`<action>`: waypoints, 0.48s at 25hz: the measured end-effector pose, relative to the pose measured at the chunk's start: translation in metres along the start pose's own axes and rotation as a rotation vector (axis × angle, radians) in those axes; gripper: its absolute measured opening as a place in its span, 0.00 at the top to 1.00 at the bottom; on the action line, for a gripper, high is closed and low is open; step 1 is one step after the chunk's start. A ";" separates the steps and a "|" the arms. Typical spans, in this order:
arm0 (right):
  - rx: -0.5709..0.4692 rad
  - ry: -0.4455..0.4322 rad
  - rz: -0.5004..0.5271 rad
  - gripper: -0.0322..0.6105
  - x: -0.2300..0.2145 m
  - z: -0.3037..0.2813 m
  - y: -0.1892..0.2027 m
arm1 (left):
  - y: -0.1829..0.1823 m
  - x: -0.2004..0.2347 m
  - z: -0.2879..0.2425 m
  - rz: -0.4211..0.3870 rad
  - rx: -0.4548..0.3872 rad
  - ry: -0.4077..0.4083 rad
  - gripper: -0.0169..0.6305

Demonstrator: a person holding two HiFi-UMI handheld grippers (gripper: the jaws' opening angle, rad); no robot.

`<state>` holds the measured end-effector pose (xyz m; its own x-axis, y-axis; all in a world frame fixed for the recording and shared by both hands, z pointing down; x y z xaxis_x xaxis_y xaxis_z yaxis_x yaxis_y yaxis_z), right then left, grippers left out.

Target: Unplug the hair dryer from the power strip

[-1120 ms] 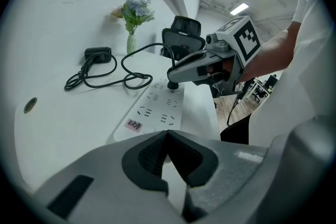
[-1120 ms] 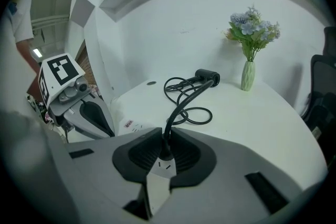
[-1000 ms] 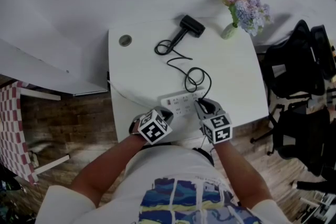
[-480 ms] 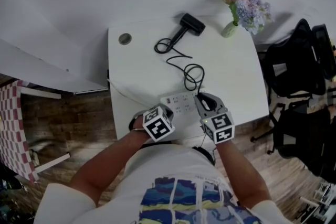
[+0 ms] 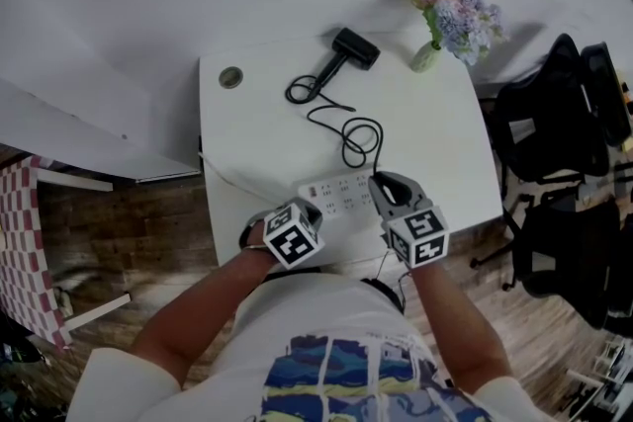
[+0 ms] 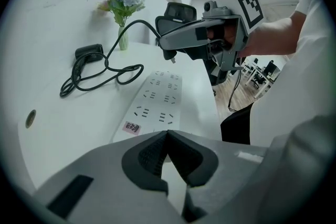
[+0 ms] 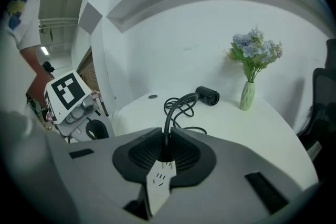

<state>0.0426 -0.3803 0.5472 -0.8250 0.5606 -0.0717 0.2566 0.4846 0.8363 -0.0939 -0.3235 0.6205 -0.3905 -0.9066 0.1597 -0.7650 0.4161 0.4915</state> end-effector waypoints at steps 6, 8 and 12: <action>-0.003 -0.001 0.009 0.88 -0.001 0.007 -0.005 | 0.002 0.002 0.001 0.033 -0.053 -0.003 0.97; -0.002 -0.004 0.007 0.88 -0.003 0.011 -0.004 | 0.002 0.002 0.002 0.071 -0.094 -0.001 0.97; 0.000 -0.009 0.010 0.88 0.001 0.018 -0.009 | -0.001 0.002 0.021 0.166 -0.230 0.037 0.97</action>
<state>0.0483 -0.3724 0.5299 -0.8179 0.5713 -0.0684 0.2645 0.4788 0.8371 -0.1042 -0.3241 0.6020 -0.4789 -0.8309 0.2834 -0.5542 0.5365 0.6364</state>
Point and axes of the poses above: the fingertips, and each gripper's own axes: z backward along the fingers, x to its left, y out of its underside, the point moved 4 cm from there along z, backward along the fingers, and after that the axes turned 1 degree about x, right-handed, at the moved point
